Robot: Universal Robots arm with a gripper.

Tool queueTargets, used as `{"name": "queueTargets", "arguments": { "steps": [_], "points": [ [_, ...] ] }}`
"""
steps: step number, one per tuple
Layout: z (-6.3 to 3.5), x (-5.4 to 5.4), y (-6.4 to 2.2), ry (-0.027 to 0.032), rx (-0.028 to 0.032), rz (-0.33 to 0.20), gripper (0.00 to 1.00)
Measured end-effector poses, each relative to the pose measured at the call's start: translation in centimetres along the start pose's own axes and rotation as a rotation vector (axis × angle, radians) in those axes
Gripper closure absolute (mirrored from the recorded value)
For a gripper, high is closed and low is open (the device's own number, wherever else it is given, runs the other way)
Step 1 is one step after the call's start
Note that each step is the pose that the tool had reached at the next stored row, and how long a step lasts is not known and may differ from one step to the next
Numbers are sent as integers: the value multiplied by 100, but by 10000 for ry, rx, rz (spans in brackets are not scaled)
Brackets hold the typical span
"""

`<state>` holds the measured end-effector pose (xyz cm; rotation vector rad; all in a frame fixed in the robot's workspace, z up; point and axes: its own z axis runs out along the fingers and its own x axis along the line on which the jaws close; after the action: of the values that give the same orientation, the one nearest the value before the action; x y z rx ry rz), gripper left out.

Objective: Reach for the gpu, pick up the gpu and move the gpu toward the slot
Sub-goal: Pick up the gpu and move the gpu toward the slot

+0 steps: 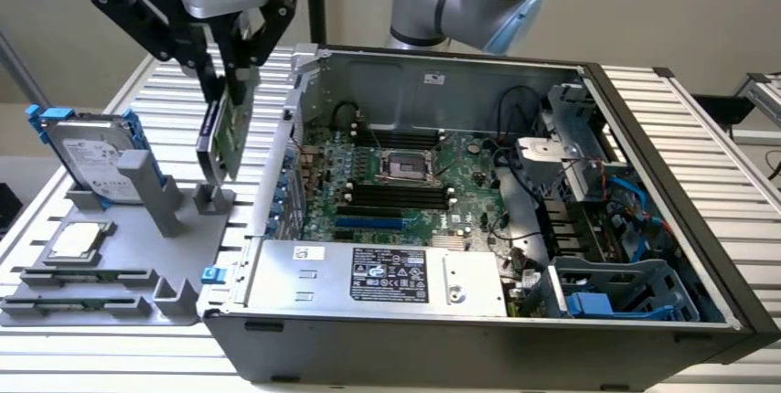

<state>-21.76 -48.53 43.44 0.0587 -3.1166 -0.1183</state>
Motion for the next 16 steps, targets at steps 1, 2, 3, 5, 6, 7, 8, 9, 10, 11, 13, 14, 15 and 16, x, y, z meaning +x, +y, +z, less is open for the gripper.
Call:
{"name": "queueTargets", "arguments": {
  "steps": [1, 2, 3, 5, 6, 7, 8, 9, 10, 11, 13, 14, 15, 16],
  "points": [
    [-3, -45, -2, 4, -4, 0, 74],
    [-3, -94, -3, 8, -8, 0, 74],
    [-4, -139, -5, 11, -10, 1, 74],
    [-6, -230, -7, 20, -12, 1, 74],
    [-7, -275, -8, 25, -12, 2, 74],
    [-9, -320, -8, 30, -11, 2, 74],
    [-9, -365, -8, 35, -12, 3, 74],
    [-10, -410, -7, 40, -12, 3, 74],
    [-11, -457, -6, 46, -11, 3, 74],
    [-11, -502, -4, 50, -13, 3, 74],
    [-9, -593, 0, 65, -14, 4, 74],
    [-4, -638, 2, 72, -15, 5, 74],
    [2, -684, 6, 79, -14, 6, 74],
    [10, -732, 11, 84, -14, 6, 74]
  ]
}}
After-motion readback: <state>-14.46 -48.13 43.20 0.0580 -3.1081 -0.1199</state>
